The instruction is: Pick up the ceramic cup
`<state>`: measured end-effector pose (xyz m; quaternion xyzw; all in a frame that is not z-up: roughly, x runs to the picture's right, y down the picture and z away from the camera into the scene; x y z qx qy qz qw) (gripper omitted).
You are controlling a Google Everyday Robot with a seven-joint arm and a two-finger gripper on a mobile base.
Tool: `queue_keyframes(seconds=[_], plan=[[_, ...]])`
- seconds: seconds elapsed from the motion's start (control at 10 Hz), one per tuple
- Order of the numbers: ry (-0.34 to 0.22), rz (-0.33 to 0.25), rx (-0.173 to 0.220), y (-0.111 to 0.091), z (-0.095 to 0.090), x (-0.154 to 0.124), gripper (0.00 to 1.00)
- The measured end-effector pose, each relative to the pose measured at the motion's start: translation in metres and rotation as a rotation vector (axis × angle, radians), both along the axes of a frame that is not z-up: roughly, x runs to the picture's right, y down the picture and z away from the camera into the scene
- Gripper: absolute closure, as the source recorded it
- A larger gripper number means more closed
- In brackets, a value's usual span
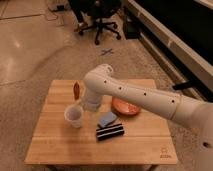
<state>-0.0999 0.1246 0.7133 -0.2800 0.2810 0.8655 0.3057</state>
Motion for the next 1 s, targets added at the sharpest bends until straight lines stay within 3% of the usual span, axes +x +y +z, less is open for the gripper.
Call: queue_keyframes(seconds=[1.0], plan=[[0.003, -0.006, 0.006, 0.001, 0.0041, -0.0011, 0.2]])
